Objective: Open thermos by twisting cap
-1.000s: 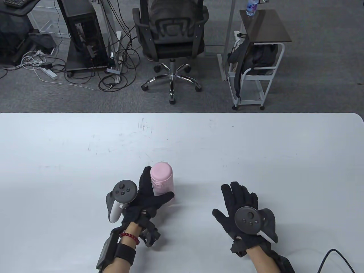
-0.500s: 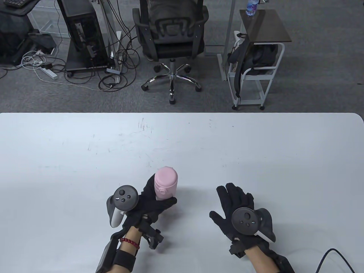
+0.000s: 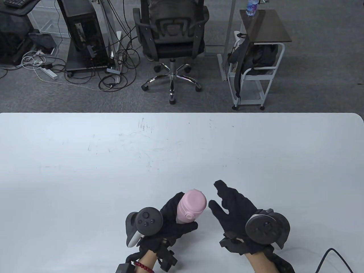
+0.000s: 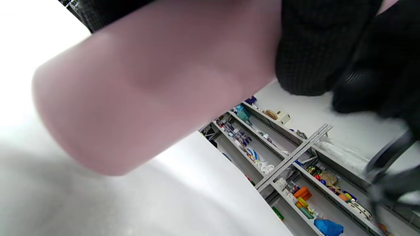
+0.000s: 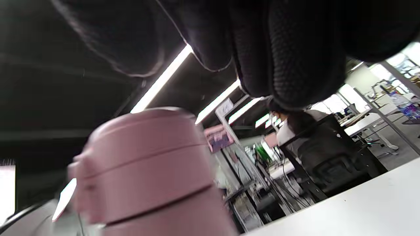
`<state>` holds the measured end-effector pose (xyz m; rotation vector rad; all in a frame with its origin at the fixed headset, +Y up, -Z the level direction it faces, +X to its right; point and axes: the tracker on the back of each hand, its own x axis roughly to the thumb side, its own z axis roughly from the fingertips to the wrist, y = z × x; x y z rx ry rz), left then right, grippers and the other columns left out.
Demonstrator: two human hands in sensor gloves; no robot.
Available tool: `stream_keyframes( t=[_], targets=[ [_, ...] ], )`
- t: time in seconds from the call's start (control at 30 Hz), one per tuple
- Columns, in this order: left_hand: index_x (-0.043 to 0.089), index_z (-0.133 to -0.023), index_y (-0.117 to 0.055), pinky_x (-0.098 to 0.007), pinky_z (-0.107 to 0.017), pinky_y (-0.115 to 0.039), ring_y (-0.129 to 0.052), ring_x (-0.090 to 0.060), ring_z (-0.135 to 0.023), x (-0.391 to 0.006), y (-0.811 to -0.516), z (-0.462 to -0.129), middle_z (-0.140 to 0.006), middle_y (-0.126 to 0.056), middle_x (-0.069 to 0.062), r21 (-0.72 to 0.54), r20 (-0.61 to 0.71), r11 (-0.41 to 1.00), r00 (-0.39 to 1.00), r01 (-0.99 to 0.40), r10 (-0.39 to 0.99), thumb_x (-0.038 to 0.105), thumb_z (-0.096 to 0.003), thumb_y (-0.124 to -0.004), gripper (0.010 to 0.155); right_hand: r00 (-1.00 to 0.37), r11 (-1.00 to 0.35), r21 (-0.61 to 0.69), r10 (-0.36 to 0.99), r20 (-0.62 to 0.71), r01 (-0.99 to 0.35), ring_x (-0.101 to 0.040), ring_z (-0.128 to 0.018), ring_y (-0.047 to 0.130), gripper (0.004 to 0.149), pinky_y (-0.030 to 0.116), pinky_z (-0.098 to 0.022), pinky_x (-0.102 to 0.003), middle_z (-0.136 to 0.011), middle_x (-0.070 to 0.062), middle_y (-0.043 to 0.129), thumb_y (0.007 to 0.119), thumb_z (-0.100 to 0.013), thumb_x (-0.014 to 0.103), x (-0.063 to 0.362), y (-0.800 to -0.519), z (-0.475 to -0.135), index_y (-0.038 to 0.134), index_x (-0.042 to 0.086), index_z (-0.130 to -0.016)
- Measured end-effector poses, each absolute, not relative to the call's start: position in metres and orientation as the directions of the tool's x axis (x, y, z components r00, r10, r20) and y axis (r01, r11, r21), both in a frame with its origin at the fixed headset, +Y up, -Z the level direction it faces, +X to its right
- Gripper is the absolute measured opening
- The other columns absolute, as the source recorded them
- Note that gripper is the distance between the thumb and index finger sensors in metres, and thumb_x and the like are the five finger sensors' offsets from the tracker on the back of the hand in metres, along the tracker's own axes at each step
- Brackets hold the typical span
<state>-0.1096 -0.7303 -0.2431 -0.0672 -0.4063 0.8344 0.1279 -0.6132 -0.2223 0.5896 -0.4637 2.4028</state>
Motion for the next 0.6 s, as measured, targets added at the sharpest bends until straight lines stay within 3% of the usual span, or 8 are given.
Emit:
stream_keyframes(
  t=[0.07,0.13,0.2,0.27,0.37,0.43,0.53,0.6],
  targets=[
    [0.017,-0.107,-0.039,-0.051,-0.073,-0.07,-0.064,-0.04,-0.101,-0.109,-0.729,-0.242,-0.115,-0.049,-0.012,-0.197,0.331,0.688,0.613,-0.699,0.717,0.051,-0.0355,-0.092,0.096,-0.824,-0.915,-0.011,0.357,0.439,-0.403,-0.038,-0.045,0.095,0.083,0.076,-0.037,-0.061,-0.082,-0.034,0.084,0.069,-0.051,0.061,0.092,-0.594,-0.227,0.062,-0.001,-0.105],
    [0.016,-0.107,-0.04,-0.051,-0.072,-0.07,-0.064,-0.041,-0.1,-0.109,-0.729,-0.239,-0.114,-0.05,-0.013,-0.183,0.343,0.683,0.605,-0.707,0.718,0.051,-0.0351,-0.093,0.096,-0.871,-0.966,0.061,0.252,0.422,-0.25,-0.034,-0.045,0.096,0.086,0.078,-0.037,-0.06,-0.08,-0.034,0.084,0.067,-0.049,0.064,0.062,-0.587,-0.237,0.062,-0.003,-0.104],
    [0.014,-0.106,-0.041,-0.051,-0.07,-0.073,-0.068,-0.042,-0.098,-0.112,-0.729,-0.237,-0.112,-0.052,-0.014,-0.151,0.34,0.673,0.601,-0.724,0.723,0.051,-0.0328,-0.093,0.097,-0.898,-0.991,-0.005,0.118,0.423,-0.133,-0.027,-0.036,0.099,0.084,0.081,-0.03,-0.056,-0.069,-0.029,0.09,0.071,-0.048,0.063,0.042,-0.583,-0.244,0.072,-0.005,-0.096],
    [0.014,-0.106,-0.044,-0.052,-0.069,-0.073,-0.069,-0.041,-0.097,-0.118,-0.731,-0.237,-0.111,-0.055,-0.015,-0.153,0.328,0.636,0.569,-0.756,0.755,0.051,-0.0304,-0.095,0.098,-0.912,-0.999,0.036,0.004,0.411,0.012,-0.022,-0.033,0.099,0.082,0.084,-0.028,-0.052,-0.067,-0.026,0.093,0.071,-0.048,0.065,0.025,-0.578,-0.25,0.075,-0.003,-0.094],
    [0.013,-0.105,-0.044,-0.051,-0.067,-0.076,-0.072,-0.041,-0.095,-0.123,-0.733,-0.237,-0.11,-0.056,-0.016,-0.155,0.337,0.633,0.562,-0.758,0.756,0.051,-0.0273,-0.096,0.101,-0.836,-0.989,0.13,0.013,0.548,0.07,-0.03,-0.041,0.096,0.075,0.078,-0.036,-0.06,-0.073,-0.032,0.087,0.082,-0.047,0.053,0.006,-0.575,-0.254,0.073,-0.003,-0.096],
    [0.014,-0.106,-0.043,-0.051,-0.068,-0.076,-0.072,-0.041,-0.096,-0.122,-0.735,-0.238,-0.11,-0.055,-0.015,-0.181,0.325,0.608,0.537,-0.773,0.779,0.051,-0.0258,-0.096,0.103,-0.734,-0.96,0.23,0.04,0.678,0.16,-0.043,-0.062,0.085,0.072,0.063,-0.052,-0.07,-0.091,-0.033,0.072,0.086,-0.047,0.041,0.001,-0.572,-0.253,0.063,0.004,-0.103],
    [0.015,-0.107,-0.041,-0.049,-0.07,-0.075,-0.071,-0.039,-0.097,-0.121,-0.734,-0.241,-0.112,-0.054,-0.014,-0.234,0.341,0.567,0.48,-0.79,0.808,0.051,-0.0278,-0.096,0.102,-0.592,-0.908,0.363,0.179,0.786,0.208,-0.056,-0.09,0.052,0.066,0.036,-0.064,-0.077,-0.11,-0.02,0.047,0.088,-0.048,0.015,0.007,-0.565,-0.25,0.057,0.017,-0.105],
    [0.016,-0.107,-0.04,-0.05,-0.07,-0.075,-0.07,-0.038,-0.098,-0.122,-0.733,-0.241,-0.113,-0.053,-0.012,-0.242,0.336,0.531,0.443,-0.812,0.831,0.052,-0.0284,-0.095,0.102,-0.508,-0.906,0.387,0.255,0.823,0.172,-0.05,-0.098,0.034,0.065,0.025,-0.065,-0.074,-0.113,-0.01,0.042,0.084,-0.043,0.001,0.013,-0.562,-0.25,0.061,0.018,-0.102]
  ],
)
